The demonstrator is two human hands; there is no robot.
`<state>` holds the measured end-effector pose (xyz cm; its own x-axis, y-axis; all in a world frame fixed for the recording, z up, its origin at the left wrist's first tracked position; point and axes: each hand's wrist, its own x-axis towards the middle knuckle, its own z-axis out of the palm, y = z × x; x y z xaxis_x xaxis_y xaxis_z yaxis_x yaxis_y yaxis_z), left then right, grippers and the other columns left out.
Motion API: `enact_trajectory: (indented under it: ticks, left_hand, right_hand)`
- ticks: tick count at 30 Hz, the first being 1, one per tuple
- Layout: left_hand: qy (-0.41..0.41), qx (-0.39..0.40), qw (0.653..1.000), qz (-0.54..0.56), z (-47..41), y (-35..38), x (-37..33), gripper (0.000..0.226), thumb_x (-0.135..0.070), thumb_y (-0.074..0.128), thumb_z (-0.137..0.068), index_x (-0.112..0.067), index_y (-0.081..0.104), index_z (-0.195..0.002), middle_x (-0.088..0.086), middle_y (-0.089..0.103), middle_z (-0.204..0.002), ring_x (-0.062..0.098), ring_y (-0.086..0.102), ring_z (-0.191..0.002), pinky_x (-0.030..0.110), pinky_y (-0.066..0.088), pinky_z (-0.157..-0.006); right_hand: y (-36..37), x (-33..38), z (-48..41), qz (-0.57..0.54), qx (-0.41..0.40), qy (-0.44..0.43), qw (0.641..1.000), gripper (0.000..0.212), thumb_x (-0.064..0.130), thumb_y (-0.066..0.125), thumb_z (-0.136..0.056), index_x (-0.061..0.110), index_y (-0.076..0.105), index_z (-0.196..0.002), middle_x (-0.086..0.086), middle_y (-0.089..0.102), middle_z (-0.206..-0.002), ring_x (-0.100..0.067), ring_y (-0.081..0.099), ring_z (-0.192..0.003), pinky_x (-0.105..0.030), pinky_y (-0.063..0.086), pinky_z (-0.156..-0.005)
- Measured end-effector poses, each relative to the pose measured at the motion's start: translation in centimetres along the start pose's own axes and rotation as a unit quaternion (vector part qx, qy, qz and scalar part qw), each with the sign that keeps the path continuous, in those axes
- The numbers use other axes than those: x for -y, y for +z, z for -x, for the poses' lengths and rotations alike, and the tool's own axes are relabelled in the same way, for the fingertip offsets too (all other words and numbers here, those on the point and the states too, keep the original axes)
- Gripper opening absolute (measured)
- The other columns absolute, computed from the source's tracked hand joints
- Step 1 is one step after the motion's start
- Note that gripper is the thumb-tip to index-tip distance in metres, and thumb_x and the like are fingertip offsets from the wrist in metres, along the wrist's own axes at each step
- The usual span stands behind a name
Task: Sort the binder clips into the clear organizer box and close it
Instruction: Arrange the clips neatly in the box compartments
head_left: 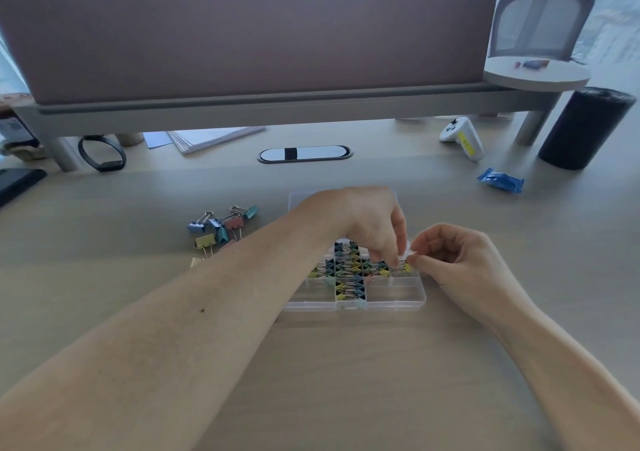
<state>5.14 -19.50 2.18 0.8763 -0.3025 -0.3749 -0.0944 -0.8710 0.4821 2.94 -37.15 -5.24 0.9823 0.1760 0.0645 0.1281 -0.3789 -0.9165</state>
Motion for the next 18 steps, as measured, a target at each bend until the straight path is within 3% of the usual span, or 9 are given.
enact_trajectory:
  ticks: [6, 12, 15, 18]
  left_hand:
    - [0.003, -0.035, 0.999, -0.021, 0.6, 0.6, -0.1, 0.018, -0.028, 0.089, -0.075, -0.023, 0.078, -0.089, -0.004, 0.078, -0.082, 0.008, 0.072, -0.076, 0.029, 0.057, -0.076]
    - [0.031, -0.098, 0.983, -0.154, 0.9, 1.3, -1.6, 0.017, -0.026, 0.087, -0.076, -0.022, 0.077, -0.089, -0.005, 0.073, -0.089, 0.014, 0.069, -0.083, 0.034, 0.062, -0.075]
    - [0.054, -0.119, 0.968, -0.216, 1.0, 1.6, -2.2, 0.018, -0.024, 0.084, -0.078, -0.024, 0.067, -0.083, -0.002, 0.068, -0.093, 0.019, 0.067, -0.082, 0.037, 0.062, -0.072]
    - [0.081, -0.124, 0.956, -0.254, 0.9, 1.6, -2.3, 0.037, -0.021, 0.081, -0.081, -0.029, 0.046, -0.071, -0.003, 0.058, -0.089, 0.02, 0.063, -0.08, 0.036, 0.058, -0.069]
  right_hand:
    - [0.1, 0.1, 0.1, -0.003, -0.004, 0.005, 1.0, 0.015, 0.007, 0.081, -0.082, 0.02, 0.075, -0.078, 0.003, 0.074, -0.072, -0.007, 0.063, -0.062, -0.029, 0.05, -0.066]
    - [0.1, -0.1, 0.0, -0.021, 0.004, 0.011, 1.0, 0.018, 0.002, 0.08, -0.082, 0.018, 0.075, -0.078, -0.001, 0.075, -0.076, -0.01, 0.064, -0.065, -0.031, 0.049, -0.068]
    - [0.1, -0.1, 0.0, -0.028, 0.008, 0.011, 1.0, 0.018, -0.001, 0.079, -0.083, 0.016, 0.074, -0.08, -0.001, 0.075, -0.075, -0.008, 0.063, -0.065, -0.025, 0.05, -0.064]
    - [0.1, -0.2, -0.1, -0.035, 0.01, 0.015, 0.999, 0.017, -0.003, 0.077, -0.085, 0.013, 0.072, -0.081, -0.003, 0.076, -0.077, -0.007, 0.065, -0.065, -0.023, 0.051, -0.063]
